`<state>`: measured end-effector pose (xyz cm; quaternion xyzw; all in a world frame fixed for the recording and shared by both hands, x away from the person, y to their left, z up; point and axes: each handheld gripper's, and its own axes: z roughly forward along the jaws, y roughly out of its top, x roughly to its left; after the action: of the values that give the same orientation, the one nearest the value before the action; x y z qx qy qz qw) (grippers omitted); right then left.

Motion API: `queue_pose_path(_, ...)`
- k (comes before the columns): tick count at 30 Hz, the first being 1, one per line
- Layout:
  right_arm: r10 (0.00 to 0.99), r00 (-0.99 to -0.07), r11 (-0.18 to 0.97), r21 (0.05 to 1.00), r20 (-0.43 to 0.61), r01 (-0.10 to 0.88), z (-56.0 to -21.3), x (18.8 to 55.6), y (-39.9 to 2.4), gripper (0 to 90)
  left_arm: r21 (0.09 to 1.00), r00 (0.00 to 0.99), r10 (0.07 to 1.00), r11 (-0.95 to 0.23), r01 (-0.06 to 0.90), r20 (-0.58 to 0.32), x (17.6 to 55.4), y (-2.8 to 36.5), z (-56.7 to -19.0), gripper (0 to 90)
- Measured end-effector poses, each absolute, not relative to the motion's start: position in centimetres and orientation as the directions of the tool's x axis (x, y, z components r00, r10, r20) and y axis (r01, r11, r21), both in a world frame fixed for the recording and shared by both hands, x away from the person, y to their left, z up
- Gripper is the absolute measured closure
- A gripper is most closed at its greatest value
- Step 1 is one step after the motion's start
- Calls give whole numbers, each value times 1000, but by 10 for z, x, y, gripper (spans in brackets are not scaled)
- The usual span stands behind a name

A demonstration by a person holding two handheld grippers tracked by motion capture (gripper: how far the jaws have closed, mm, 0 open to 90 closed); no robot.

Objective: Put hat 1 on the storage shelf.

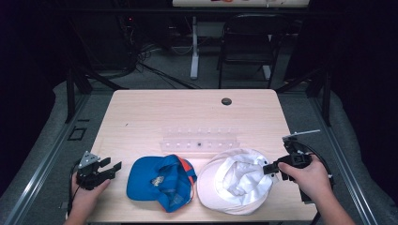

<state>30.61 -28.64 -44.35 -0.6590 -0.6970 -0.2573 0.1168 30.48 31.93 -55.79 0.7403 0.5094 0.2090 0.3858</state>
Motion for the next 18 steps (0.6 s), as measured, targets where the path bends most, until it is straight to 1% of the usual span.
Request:
queue_pose_path(6, 861, -123, 7, 229, 494, 973, -433, 305, -284, 812, 784, 393, 915, -182, 593, -86, 305, 319, -558, 458)
queue_pose_path(9, 864, -115, -8, 243, 491, 970, -428, 305, -284, 799, 784, 393, 916, -182, 593, -85, 305, 319, -558, 458)
queue_pose_path(13, 867, -97, -22, 233, 489, 972, -423, 306, -282, 795, 792, 389, 917, -174, 585, -86, 305, 319, -559, 458)
queue_pose_path(16, 861, -109, -8, 227, 498, 974, -421, 306, -282, 804, 792, 389, 917, -174, 585, -86, 305, 319, -559, 458)
queue_pose_path(17, 855, -94, -33, 236, 510, 971, -420, 306, -281, 812, 792, 390, 917, -175, 585, -86, 305, 319, -559, 458)
queue_pose_path(18, 855, -107, -16, 232, 508, 973, -418, 306, -282, 813, 792, 390, 917, -175, 585, -85, 305, 319, -559, 457)
